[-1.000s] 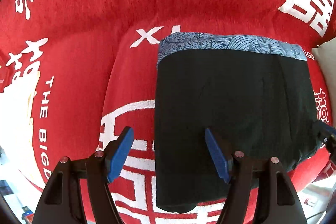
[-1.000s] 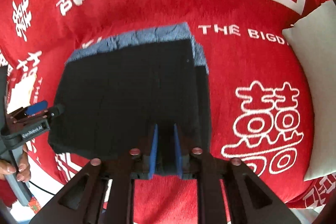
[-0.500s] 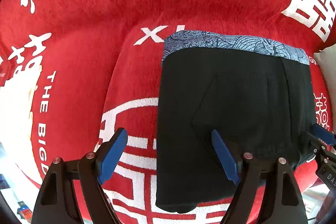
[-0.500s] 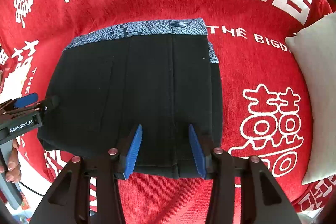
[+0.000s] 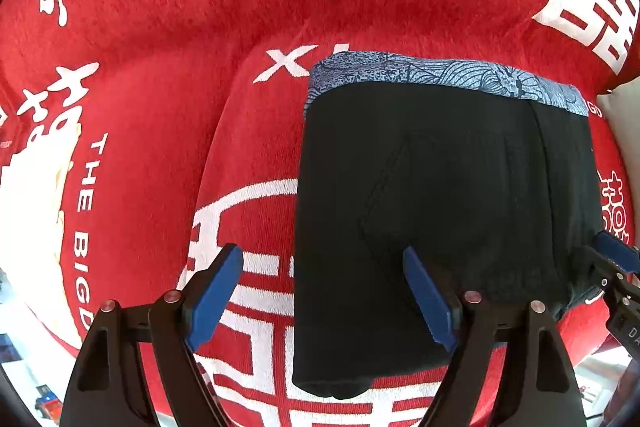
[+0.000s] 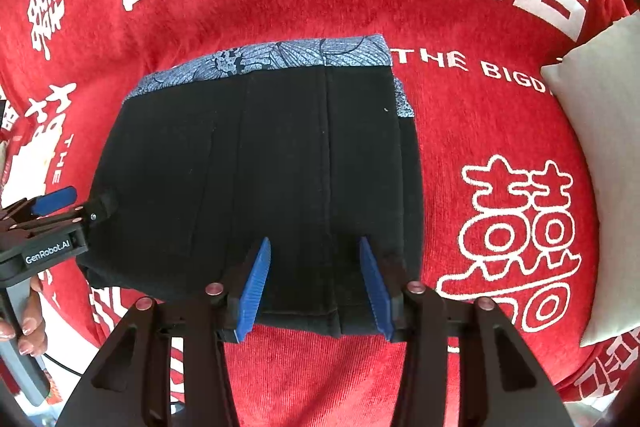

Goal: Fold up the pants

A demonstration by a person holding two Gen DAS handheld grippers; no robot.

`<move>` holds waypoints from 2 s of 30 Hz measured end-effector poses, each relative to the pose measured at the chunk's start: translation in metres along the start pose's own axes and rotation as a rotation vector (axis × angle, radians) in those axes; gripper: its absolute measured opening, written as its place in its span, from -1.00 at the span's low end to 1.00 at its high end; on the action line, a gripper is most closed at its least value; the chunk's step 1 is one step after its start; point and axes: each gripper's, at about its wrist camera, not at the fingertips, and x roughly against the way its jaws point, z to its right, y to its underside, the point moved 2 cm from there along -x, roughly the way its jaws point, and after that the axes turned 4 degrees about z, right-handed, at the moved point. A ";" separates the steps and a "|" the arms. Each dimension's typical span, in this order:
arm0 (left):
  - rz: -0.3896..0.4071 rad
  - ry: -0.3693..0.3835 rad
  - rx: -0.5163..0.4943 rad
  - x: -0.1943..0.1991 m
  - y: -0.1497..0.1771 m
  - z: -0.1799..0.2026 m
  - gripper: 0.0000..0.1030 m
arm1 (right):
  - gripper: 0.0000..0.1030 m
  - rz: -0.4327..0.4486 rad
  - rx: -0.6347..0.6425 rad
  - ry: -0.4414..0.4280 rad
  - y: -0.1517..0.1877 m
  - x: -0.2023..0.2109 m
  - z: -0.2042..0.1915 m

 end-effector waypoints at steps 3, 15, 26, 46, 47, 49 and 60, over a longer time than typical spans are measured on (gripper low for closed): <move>0.002 -0.007 0.001 0.000 0.000 -0.001 0.73 | 0.13 -0.002 -0.002 -0.009 0.000 0.000 0.000; 0.001 -0.002 -0.007 -0.004 -0.001 -0.002 0.76 | 0.30 -0.005 -0.002 0.004 0.003 -0.001 0.000; -0.002 -0.005 -0.017 -0.004 -0.003 0.000 0.76 | 0.39 -0.010 0.005 0.007 0.002 -0.003 0.002; 0.047 0.049 -0.050 0.012 -0.015 -0.001 0.76 | 0.43 0.056 -0.089 -0.080 -0.022 0.017 0.040; 0.056 0.074 -0.056 0.014 -0.019 -0.003 0.76 | 0.43 0.063 -0.101 -0.098 -0.025 0.019 0.047; 0.054 0.130 -0.057 0.013 -0.027 -0.010 0.76 | 0.43 0.052 -0.135 -0.137 -0.030 0.016 0.066; -0.123 0.514 -0.004 -0.033 -0.052 -0.029 0.76 | 0.43 -0.130 -0.232 -0.497 -0.031 -0.047 0.103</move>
